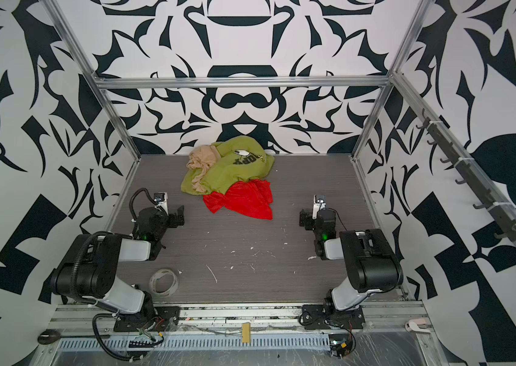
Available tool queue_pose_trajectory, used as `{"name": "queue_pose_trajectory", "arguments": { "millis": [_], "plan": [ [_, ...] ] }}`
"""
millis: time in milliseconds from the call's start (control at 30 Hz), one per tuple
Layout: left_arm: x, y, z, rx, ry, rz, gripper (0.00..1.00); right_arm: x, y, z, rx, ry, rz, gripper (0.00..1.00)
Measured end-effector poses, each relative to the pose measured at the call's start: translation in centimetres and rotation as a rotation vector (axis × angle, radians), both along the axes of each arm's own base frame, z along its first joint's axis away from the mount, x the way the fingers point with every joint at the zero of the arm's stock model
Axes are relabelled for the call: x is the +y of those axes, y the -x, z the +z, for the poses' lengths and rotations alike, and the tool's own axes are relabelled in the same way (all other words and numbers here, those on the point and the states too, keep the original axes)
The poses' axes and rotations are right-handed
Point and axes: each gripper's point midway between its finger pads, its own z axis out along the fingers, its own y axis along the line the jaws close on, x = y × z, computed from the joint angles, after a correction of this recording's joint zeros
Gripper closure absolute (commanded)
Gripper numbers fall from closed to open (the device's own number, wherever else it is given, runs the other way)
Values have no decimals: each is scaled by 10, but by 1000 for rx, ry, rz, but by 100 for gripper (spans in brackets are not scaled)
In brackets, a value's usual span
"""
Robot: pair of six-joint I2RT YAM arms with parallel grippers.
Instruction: Pick out a specific cloth from the pile
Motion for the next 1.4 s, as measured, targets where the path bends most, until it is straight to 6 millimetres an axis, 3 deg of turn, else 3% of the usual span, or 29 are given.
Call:
{"name": "queue_pose_trajectory", "arguments": {
  "millis": [1000, 1400],
  "plan": [
    [0, 0, 0, 0, 0, 1, 1, 4, 0, 0, 0, -1, 26, 1],
    [0, 0, 0, 0, 0, 0, 1, -5, 0, 0, -2, 16, -22, 1]
  ]
}}
